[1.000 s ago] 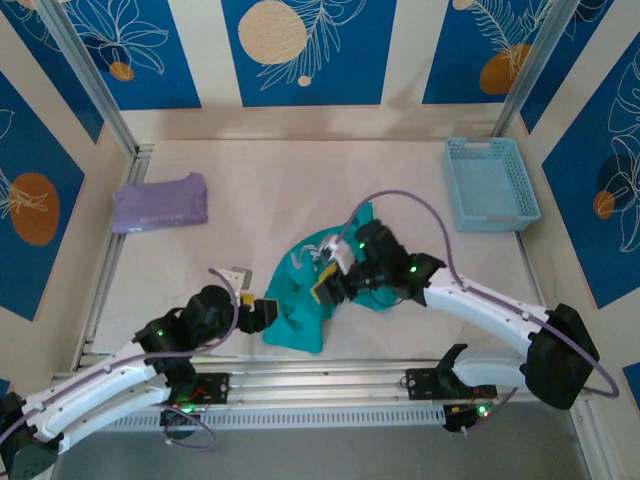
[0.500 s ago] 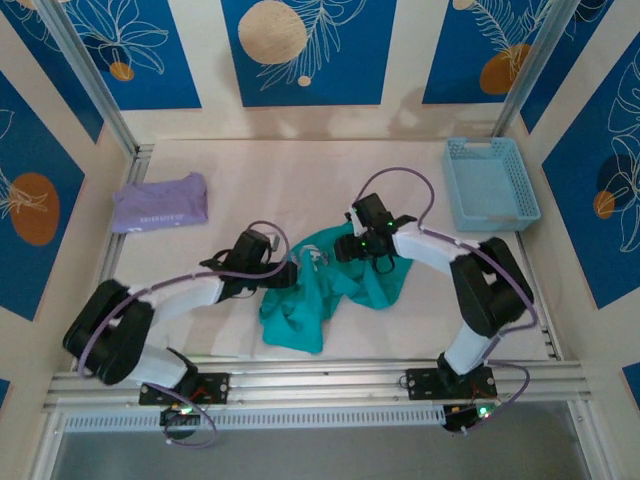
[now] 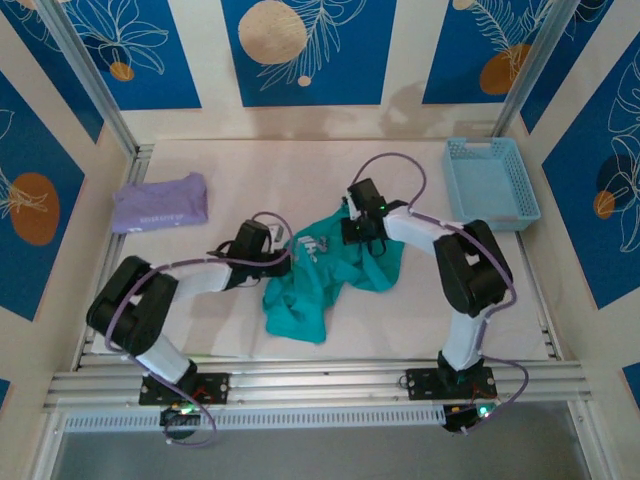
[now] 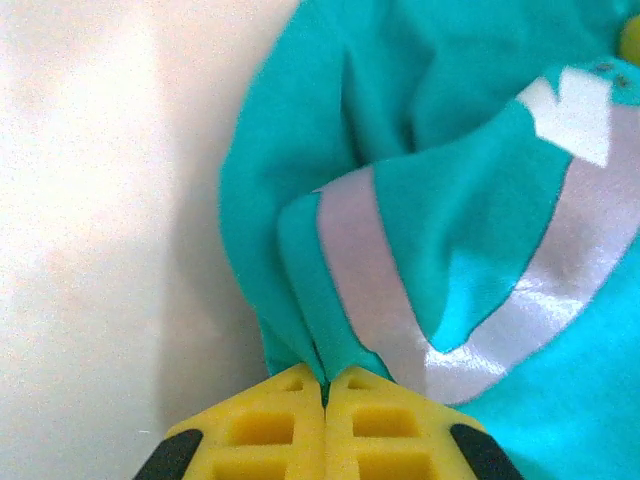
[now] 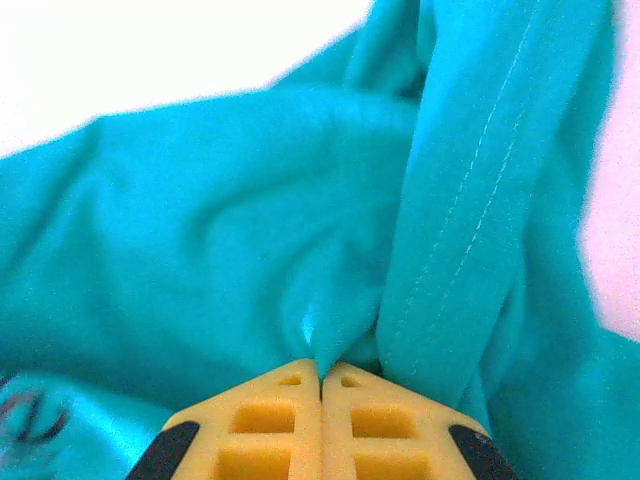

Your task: Fold the inside-out t-shirt

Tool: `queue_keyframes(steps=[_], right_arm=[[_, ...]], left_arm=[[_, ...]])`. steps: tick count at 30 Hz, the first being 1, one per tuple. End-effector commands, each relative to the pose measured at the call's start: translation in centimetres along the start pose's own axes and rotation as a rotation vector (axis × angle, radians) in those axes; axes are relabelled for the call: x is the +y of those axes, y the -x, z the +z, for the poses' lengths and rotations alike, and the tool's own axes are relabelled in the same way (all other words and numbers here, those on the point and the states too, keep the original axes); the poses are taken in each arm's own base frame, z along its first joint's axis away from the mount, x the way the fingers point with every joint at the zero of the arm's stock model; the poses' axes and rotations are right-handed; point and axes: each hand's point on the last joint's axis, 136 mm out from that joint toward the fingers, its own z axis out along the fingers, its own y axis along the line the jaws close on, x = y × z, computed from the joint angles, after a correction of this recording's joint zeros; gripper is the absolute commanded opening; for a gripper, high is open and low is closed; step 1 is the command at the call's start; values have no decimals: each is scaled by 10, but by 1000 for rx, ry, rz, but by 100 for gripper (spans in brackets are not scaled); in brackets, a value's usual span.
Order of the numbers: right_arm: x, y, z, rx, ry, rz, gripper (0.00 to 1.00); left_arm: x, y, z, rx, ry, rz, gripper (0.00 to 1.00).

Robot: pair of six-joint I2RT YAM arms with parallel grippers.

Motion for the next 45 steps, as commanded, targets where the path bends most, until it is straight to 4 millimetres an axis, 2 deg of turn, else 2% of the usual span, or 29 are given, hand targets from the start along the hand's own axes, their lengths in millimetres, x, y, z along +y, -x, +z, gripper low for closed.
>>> queue_keyframes(steps=[1,3,5,6,7,8,10,12,14,17,20,24,26,29,32,37,39,41,43,45], right_arm=[[12,90,-109,-393,78,-70,0],[17,105,-162,-548,136,-90,0],[18,99,-202,-659,176,-100,0],[18,91,-214,-691,190,-100,0],[17,79,-220,-705,203,-95,1],[15,62,-220,-700,211,-78,6],[4,25,-206,-644,193,-13,19],[-12,-14,-185,-576,150,69,39],[-21,-48,-169,-514,130,122,52],[-16,-73,-161,-457,153,123,64],[5,-78,-155,-432,203,80,66],[45,-74,-134,-379,260,-9,66],[66,-69,-115,-324,266,-47,67],[84,-61,-84,-239,244,-50,67],[97,-65,-52,-156,222,-50,67],[123,-70,-17,-94,246,-66,67],[124,-73,-4,-67,226,-62,61],[117,-73,3,-56,183,-61,41],[113,-68,-4,-78,175,-66,27],[111,-59,-18,-114,192,-74,16]], left_arm=[[-45,91,-73,-304,-75,133,0],[-66,112,-117,-424,-105,201,0],[-83,115,-154,-510,-150,251,0],[-87,110,-164,-524,-171,261,0],[-88,101,-171,-524,-189,267,6],[-88,88,-173,-507,-208,271,19],[-81,56,-167,-438,-231,259,34],[-71,20,-155,-348,-247,232,50],[-58,-9,-147,-282,-246,203,60],[-48,-17,-145,-279,-212,162,68],[-31,-12,-137,-269,-111,114,70],[-17,-1,-114,-218,-2,98,71],[-7,7,-100,-192,74,94,71],[-5,16,-77,-137,109,145,71],[-1,12,-49,-33,131,176,72],[-10,-2,-9,60,51,188,70],[-5,-5,4,86,61,178,66],[2,-9,14,115,86,175,55],[-1,-9,20,124,66,176,43],[-5,-4,19,113,51,171,26]])
